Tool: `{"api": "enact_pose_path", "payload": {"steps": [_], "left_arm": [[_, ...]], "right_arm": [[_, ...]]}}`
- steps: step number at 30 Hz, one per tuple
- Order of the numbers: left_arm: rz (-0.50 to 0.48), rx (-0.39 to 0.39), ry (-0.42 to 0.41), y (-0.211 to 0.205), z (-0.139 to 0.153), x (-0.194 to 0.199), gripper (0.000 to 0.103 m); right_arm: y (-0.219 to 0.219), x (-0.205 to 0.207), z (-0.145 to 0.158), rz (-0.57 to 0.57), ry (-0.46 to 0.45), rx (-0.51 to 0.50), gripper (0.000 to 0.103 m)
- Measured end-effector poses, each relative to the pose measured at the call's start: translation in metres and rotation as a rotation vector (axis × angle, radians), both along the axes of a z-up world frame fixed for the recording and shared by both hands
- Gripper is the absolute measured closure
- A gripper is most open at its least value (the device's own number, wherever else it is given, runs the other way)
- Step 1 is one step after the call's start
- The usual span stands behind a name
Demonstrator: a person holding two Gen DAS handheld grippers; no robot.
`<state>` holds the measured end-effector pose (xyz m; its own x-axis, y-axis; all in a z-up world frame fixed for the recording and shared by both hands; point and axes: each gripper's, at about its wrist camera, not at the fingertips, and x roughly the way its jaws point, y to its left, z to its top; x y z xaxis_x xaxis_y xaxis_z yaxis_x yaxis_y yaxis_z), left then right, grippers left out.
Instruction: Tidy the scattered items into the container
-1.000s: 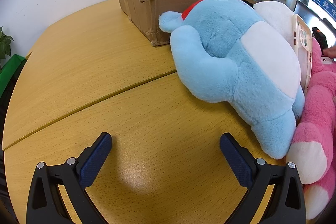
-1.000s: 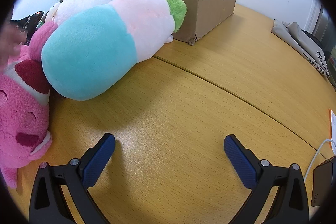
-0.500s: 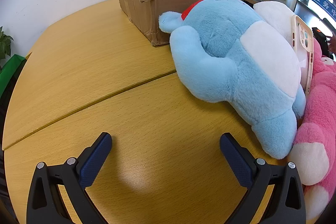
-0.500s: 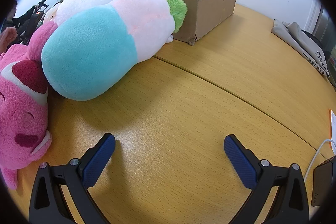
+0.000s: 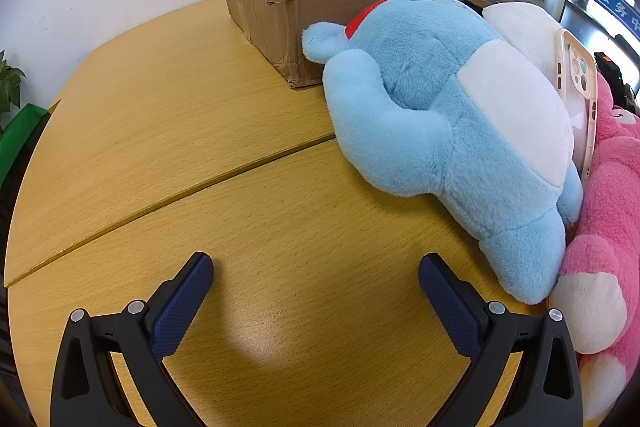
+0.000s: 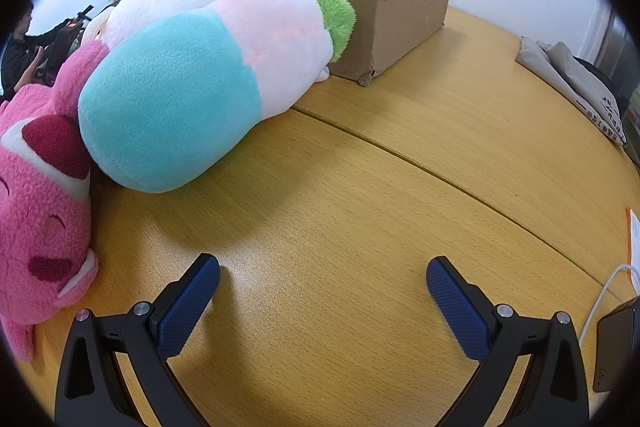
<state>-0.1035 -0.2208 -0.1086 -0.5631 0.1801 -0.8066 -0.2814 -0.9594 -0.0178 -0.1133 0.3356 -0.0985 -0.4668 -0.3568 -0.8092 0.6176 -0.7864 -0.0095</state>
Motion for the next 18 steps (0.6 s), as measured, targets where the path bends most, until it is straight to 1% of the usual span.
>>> {"api": "enact_pose_path", "payload": {"steps": [2,4,5,7,8,9,12,15,17,18], "left_arm": [[0.008,0.001,0.0,0.0,0.0,0.0,0.0],[0.035,-0.003,-0.003,0.002,0.0,0.002,0.0],[0.043,-0.006,-0.01,0.003,0.0,0.005,0.0],[0.084,-0.039,-0.004,0.005,0.003,0.018,0.0],[0.118,-0.053,0.022,0.008,0.008,0.028,0.0],[0.151,-0.051,0.062,0.011,0.017,0.043,0.0],[0.219,0.031,0.192,0.032,0.057,0.096,0.0],[0.296,0.071,0.314,0.071,0.097,0.14,0.0],[0.355,0.057,0.374,0.101,0.114,0.151,0.0],[0.385,0.042,0.395,0.12,0.121,0.157,0.0]], "right_arm": [[-0.004,0.002,0.0,-0.028,0.001,0.0,0.0],[-0.006,0.005,0.0,-0.026,0.004,0.003,0.001],[-0.007,0.008,0.001,-0.047,0.005,0.011,0.001],[-0.004,0.022,0.006,-0.141,0.024,0.038,0.001],[-0.002,0.035,0.013,-0.171,0.049,0.035,0.001],[0.0,0.053,0.024,-0.181,0.079,0.013,0.001],[0.006,0.107,0.06,-0.218,0.161,-0.057,0.001],[0.003,0.157,0.1,-0.279,0.255,-0.133,0.001],[-0.007,0.175,0.12,-0.324,0.3,-0.196,0.001],[-0.014,0.18,0.125,-0.346,0.304,-0.228,0.001]]}}
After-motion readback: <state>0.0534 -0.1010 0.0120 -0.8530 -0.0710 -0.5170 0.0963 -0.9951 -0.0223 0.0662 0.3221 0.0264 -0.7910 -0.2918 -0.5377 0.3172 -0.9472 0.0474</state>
